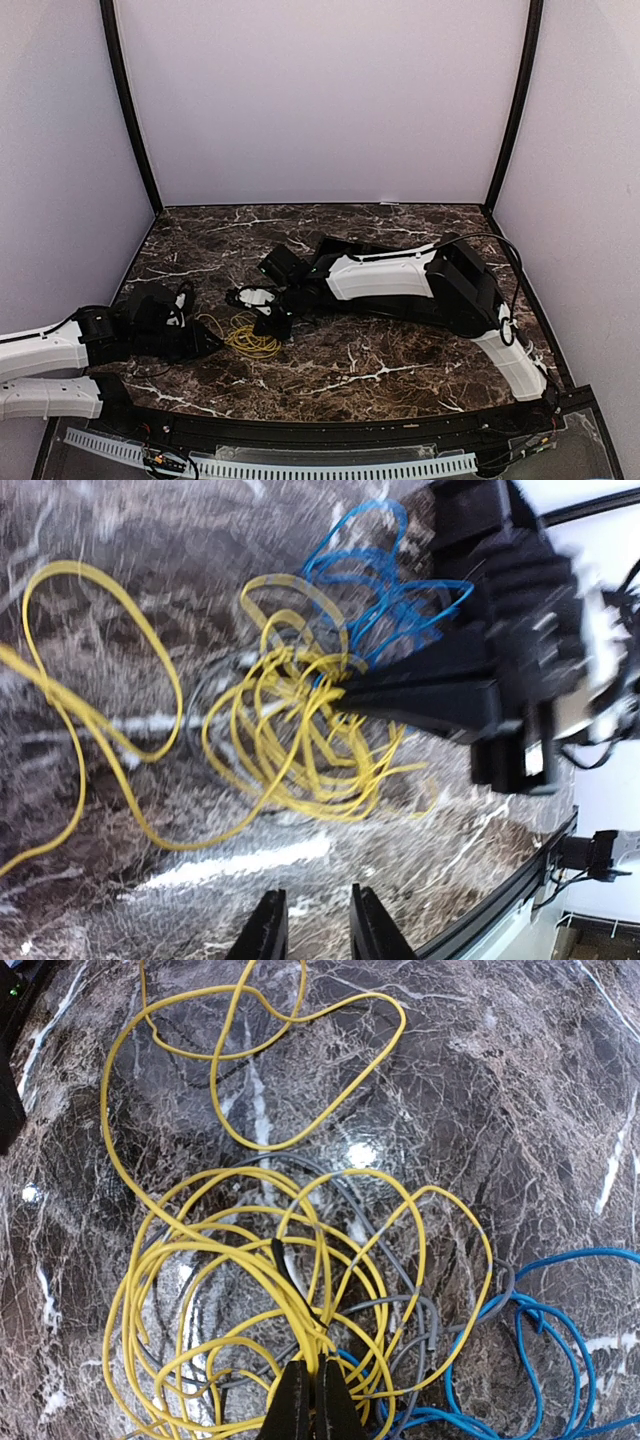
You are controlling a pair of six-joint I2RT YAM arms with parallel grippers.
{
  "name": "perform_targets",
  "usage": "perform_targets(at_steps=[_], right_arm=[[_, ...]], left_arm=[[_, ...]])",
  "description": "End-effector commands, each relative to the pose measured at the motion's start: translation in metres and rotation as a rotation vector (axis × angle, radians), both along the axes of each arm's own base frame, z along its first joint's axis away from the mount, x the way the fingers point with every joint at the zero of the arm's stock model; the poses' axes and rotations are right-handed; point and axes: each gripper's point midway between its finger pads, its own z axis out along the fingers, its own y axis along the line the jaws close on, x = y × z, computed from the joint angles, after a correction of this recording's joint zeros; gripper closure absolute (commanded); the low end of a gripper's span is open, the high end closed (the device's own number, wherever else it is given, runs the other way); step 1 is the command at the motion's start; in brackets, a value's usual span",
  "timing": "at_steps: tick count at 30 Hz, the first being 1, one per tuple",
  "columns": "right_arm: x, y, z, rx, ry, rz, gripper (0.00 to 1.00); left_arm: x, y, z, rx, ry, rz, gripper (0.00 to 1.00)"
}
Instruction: Untangle the cables
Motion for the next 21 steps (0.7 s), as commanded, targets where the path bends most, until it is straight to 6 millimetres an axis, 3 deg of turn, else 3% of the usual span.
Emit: perform_targets(at_steps=[1, 6, 11, 21], right_arm=[[0.006, 0.000, -0.016, -0.008, 0.053, -0.033, 1.00], [0.005, 0.000, -0.015, -0.007, 0.057, -0.032, 1.00], [0.005, 0.000, -0.014, -0.005, 0.058, -0.031, 1.00], [0.003, 0.000, -0.016, -0.007, 0.076, -0.030, 1.00]], left_arm=[[-0.007, -0.008, -0.017, -0.025, 0.064, -0.005, 0.77], [-0.011, -0.009, -0.038, -0.034, 0.133, 0.019, 0.69], [-0.007, -0.006, -0.045, -0.053, 0.147, 0.088, 0.65], [0.008, 0.002, -0.053, -0.130, 0.131, 0.258, 0.69]])
